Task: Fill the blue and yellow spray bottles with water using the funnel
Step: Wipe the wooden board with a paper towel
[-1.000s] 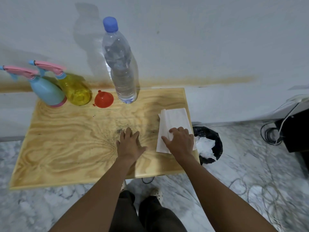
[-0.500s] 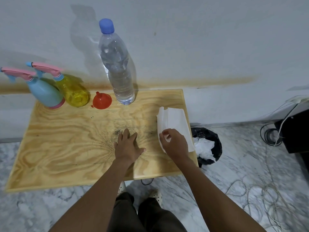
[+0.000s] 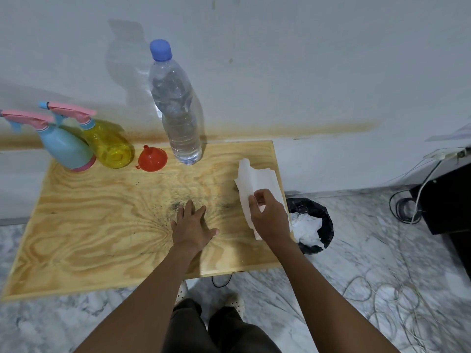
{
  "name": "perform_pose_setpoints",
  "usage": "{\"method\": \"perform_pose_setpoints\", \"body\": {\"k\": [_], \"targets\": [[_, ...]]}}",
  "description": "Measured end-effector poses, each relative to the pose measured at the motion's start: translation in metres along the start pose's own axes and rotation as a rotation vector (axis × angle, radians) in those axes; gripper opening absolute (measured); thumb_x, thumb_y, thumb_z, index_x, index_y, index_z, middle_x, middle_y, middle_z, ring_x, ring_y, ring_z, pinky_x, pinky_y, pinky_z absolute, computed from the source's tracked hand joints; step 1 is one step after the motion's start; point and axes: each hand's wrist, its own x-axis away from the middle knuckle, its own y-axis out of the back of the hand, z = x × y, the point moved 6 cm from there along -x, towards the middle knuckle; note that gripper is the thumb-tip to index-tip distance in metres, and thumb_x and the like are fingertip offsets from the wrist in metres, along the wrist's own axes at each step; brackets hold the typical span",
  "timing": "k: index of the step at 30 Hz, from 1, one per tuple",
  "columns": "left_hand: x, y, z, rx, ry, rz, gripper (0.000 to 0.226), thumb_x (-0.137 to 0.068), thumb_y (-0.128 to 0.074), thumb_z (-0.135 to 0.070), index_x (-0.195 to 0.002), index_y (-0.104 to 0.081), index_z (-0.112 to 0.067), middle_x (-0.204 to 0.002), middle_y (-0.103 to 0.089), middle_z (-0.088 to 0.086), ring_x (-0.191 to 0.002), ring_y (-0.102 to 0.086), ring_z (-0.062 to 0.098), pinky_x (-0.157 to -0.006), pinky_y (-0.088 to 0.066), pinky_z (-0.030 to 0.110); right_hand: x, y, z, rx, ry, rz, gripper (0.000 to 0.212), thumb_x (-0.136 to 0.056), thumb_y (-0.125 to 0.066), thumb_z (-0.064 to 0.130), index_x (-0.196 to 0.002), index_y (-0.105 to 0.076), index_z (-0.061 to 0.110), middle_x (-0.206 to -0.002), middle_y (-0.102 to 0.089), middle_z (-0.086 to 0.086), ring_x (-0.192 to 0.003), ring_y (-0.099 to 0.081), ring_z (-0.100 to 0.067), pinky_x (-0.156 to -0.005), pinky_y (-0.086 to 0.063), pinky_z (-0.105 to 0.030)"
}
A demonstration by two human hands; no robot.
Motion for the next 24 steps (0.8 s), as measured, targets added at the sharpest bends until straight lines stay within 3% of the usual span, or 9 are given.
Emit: {"method": "perform_pose_setpoints", "body": {"k": [3,8,12,18,24], "targets": [[0.0,0.0,0.0,-0.011,-0.002,0.001,0.086,-0.08,-0.07,-0.061,-0.152,-0.033,-0.033,-0.167,-0.002,0.003,-0.153,-0.001,0.031,-0.12,-0.016,0.057,-0.001,0.009,0.006,0.023,0.033,-0.02,0.022,-0.099,-0.054,0.034,-0.108,-0.062,0.016,-0.097,-0.07,0.005,-0.092,-0.065,-0.016,-0.08,-0.052,-0.036],[0.0,0.0,0.0,-0.017,-0.003,0.005,0.086,-0.081,-0.07,-0.06,-0.153,-0.032,-0.032,-0.167,-0.002,0.003,-0.153,-0.002,0.031,-0.119,-0.017,0.059,-0.005,0.027,0.036,0.019,0.182,-0.105,0.016,-0.097,-0.058,0.032,-0.101,-0.064,0.017,-0.089,-0.058,0.019,-0.087,-0.056,-0.006,-0.083,-0.046,-0.032],[0.0,0.0,0.0,-0.011,-0.004,0.009,0.085,-0.081,-0.07,-0.059,-0.153,-0.032,-0.032,-0.167,-0.001,0.003,-0.153,-0.001,0.031,-0.119,-0.016,0.059,-0.014,0.042,0.05,-0.043,0.182,-0.135,0.014,-0.097,-0.057,0.034,-0.101,-0.062,0.021,-0.091,-0.06,0.019,-0.088,-0.058,-0.004,-0.083,-0.048,-0.031],[-0.001,0.0,0.001,-0.019,-0.01,0.004,0.086,-0.081,-0.07,-0.061,-0.153,-0.032,-0.032,-0.167,-0.001,0.003,-0.153,-0.002,0.032,-0.119,-0.017,0.059,-0.019,0.066,0.068,-0.212,0.164,-0.147,0.001,-0.1,-0.055,0.029,-0.099,-0.054,0.028,-0.088,-0.059,0.027,-0.086,-0.056,0.018,-0.074,-0.04,-0.006],[-0.003,-0.002,0.001,-0.026,-0.008,0.005,0.087,-0.08,-0.069,-0.062,-0.153,-0.032,-0.033,-0.167,-0.001,0.003,-0.153,-0.001,0.032,-0.12,-0.016,0.059,-0.024,0.088,0.088,-0.388,0.202,-0.182,0.006,-0.101,-0.054,0.023,-0.098,-0.054,0.019,-0.084,-0.059,0.015,-0.077,-0.056,0.01,-0.073,-0.041,-0.007]]}}
